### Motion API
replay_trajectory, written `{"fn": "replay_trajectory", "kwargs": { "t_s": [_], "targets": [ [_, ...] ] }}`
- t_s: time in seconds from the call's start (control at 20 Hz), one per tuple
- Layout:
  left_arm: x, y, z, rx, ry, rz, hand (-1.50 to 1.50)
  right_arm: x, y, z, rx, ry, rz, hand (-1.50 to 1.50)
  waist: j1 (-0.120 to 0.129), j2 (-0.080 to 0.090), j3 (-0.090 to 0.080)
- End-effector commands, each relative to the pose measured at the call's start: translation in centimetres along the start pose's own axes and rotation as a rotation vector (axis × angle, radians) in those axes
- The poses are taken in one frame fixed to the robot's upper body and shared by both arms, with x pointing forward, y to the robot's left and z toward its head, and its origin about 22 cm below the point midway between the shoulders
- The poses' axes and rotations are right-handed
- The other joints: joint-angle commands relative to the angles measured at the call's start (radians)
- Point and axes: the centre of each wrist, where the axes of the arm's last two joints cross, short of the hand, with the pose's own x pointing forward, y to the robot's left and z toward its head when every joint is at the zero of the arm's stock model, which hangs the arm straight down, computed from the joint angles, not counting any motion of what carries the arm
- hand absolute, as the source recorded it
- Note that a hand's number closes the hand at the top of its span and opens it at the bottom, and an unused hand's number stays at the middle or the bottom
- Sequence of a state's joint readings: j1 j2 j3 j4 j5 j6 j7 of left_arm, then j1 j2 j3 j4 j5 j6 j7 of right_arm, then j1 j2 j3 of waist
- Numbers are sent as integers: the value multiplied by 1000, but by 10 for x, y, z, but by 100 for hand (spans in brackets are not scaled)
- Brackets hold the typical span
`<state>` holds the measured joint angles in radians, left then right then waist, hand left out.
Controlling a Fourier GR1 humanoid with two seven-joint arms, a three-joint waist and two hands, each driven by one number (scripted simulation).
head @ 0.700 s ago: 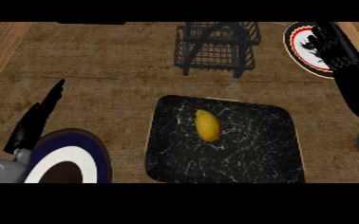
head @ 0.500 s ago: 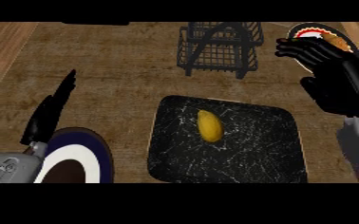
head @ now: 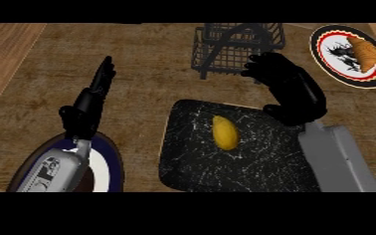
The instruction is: Pick the lemon from the tray and place it in the tiered basket
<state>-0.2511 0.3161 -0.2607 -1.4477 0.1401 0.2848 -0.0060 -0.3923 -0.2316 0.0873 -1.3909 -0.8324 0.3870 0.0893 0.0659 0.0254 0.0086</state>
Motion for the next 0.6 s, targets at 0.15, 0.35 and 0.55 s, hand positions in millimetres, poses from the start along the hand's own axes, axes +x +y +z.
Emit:
{"fn": "replay_trajectory", "kwargs": {
  "t_s": [0.15,0.35,0.55],
  "targets": [
    [-8,-28,15,56,-16,35,0,40,-65,27,341,-24,-30,-150,-29,-13,-5],
    [-8,-26,13,49,-4,29,0,120,-62,19,447,85,348,-150,-44,-19,-7],
    [-6,-16,12,65,5,30,0,186,-25,7,592,151,712,-150,-50,-27,-7]
  ]
}}
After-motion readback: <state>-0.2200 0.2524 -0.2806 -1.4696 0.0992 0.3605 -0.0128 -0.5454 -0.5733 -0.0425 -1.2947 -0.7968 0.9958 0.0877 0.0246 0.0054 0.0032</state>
